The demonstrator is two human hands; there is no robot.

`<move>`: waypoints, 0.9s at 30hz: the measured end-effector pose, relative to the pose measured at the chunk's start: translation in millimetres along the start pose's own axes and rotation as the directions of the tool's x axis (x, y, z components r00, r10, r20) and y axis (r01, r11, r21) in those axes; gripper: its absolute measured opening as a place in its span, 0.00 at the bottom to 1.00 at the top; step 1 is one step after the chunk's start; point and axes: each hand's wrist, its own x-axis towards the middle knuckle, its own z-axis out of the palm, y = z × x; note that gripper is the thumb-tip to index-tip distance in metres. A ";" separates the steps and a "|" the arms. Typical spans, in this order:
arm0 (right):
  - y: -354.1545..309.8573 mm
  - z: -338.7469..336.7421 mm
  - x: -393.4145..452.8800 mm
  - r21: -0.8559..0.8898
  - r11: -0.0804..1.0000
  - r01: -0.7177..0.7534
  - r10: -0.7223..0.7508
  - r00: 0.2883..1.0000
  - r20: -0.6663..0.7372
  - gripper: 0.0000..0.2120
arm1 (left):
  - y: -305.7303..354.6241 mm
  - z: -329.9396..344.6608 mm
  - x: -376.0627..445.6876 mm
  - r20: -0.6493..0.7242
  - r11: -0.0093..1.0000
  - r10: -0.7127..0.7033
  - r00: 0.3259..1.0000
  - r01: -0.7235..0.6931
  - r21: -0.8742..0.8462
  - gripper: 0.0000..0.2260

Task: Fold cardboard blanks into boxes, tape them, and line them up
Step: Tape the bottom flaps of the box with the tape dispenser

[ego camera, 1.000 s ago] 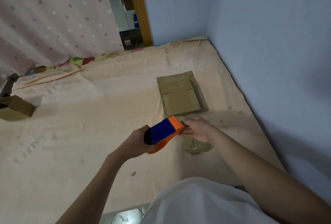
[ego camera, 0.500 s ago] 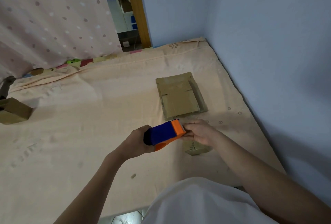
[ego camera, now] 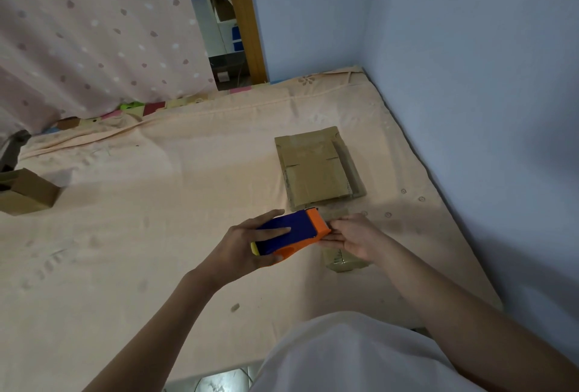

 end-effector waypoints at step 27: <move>40.4 8.3 -11.3 -0.300 0.954 0.008 -0.119 0.927 -0.356 0.02 | 4.4 3.2 -10.0 0.135 0.995 0.065 0.989 -0.054 -0.086 0.20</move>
